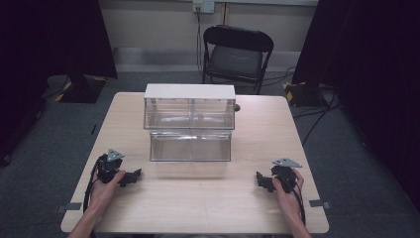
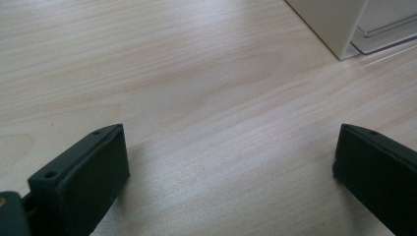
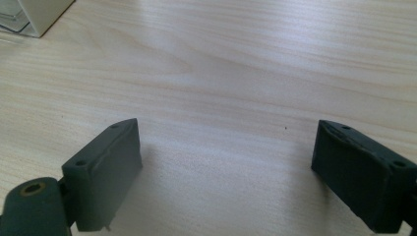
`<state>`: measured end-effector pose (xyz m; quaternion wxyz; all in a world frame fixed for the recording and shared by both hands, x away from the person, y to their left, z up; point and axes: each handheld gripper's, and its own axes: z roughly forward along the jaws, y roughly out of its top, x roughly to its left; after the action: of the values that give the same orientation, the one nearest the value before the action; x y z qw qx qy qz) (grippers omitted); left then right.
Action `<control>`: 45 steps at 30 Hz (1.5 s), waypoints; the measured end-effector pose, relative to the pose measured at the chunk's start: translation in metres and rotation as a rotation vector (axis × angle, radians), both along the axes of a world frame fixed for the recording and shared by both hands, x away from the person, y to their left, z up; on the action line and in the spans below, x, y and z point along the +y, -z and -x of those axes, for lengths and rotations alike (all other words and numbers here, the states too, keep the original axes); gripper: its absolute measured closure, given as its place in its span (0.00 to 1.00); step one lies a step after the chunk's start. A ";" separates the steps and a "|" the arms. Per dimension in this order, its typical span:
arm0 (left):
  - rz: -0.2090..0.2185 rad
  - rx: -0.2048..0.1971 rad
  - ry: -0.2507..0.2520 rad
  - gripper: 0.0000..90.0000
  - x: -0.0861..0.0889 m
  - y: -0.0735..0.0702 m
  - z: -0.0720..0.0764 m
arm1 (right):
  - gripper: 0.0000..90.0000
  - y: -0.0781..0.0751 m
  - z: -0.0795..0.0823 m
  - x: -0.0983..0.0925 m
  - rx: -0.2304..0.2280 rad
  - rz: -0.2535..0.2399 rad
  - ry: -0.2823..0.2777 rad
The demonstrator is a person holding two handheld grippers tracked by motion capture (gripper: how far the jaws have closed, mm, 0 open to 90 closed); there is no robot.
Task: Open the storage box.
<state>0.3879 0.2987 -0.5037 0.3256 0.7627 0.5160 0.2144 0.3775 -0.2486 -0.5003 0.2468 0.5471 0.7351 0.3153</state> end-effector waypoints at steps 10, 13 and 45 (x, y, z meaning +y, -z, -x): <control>-0.005 0.011 0.010 0.07 0.000 -0.003 0.002 | 0.12 0.000 0.000 0.000 0.000 0.000 0.000; -0.007 0.008 0.016 0.13 0.000 -0.004 0.003 | 0.12 0.000 0.000 0.000 0.001 0.000 0.000; 0.097 -0.104 0.108 0.20 -0.030 -0.033 0.018 | 0.12 0.000 0.000 0.000 0.001 0.001 0.000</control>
<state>0.3701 0.2685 -0.4707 0.3995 0.7606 0.4664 0.2105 0.3777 -0.2489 -0.5003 0.2466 0.5472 0.7353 0.3148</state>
